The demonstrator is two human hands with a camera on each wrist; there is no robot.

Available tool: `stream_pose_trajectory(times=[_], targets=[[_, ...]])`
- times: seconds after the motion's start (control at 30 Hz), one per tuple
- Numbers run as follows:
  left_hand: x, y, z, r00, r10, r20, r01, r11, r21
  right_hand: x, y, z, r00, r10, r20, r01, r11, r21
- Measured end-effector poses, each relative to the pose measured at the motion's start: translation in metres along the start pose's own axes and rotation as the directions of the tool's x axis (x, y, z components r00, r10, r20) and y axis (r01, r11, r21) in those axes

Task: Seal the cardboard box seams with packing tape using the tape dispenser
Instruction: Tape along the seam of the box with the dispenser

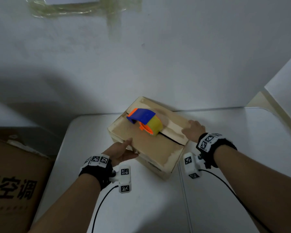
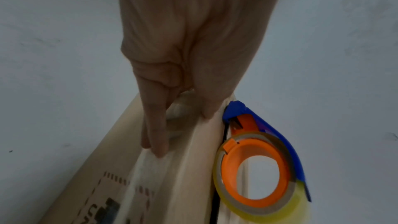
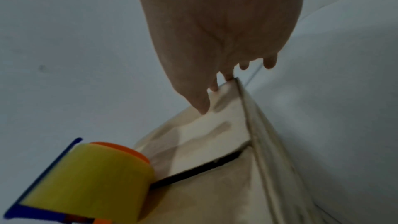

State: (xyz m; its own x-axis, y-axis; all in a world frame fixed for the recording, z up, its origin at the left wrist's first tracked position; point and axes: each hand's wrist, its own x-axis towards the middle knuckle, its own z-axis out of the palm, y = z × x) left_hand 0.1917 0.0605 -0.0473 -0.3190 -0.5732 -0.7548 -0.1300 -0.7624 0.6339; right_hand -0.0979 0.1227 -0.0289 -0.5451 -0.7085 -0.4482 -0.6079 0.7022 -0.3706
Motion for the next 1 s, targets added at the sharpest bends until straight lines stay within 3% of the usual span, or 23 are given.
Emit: stream_pose_trajectory(times=[0.1,0.27,0.43,0.53,0.63,0.77,0.87,1.0], targets=[[-0.002,0.002,0.002,0.993,0.061,-0.099,-0.06,0.998,0.019,-0.009,0.013,0.005,1.0,0.014,0.008,-0.015,0.985,0.172],[0.0,-0.005,0.006,0.943,0.249,-0.22,-0.214,0.962,0.172,-0.034,0.034,0.024,1.0,0.02,-0.014,-0.016,0.97,0.243],[0.018,-0.036,0.011,0.906,0.321,-0.275,-0.2,0.899,0.388,-0.055,0.045,0.039,0.999,-0.028,-0.015,0.031,0.928,0.371],[-0.006,-0.031,0.041,0.859,0.391,-0.33,-0.185,0.839,0.511,-0.064,0.051,0.048,0.999,-0.016,-0.029,0.026,0.908,0.419],[-0.011,-0.027,0.061,0.848,0.436,-0.302,-0.201,0.791,0.577,-0.067,0.058,0.047,0.999,0.011,-0.046,0.011,0.893,0.449],[-0.008,-0.031,0.067,0.858,0.498,-0.125,-0.311,0.699,0.644,-0.074,0.069,0.045,0.999,-0.05,-0.015,0.052,0.935,0.351],[-0.003,-0.041,0.057,0.812,0.582,0.038,-0.414,0.529,0.741,-0.081,0.075,0.046,0.994,-0.095,0.045,0.077,0.948,0.309],[-0.015,-0.057,0.056,0.706,0.614,0.354,-0.506,0.086,0.858,-0.086,0.077,0.048,0.988,-0.146,0.047,0.12,0.925,0.36]])
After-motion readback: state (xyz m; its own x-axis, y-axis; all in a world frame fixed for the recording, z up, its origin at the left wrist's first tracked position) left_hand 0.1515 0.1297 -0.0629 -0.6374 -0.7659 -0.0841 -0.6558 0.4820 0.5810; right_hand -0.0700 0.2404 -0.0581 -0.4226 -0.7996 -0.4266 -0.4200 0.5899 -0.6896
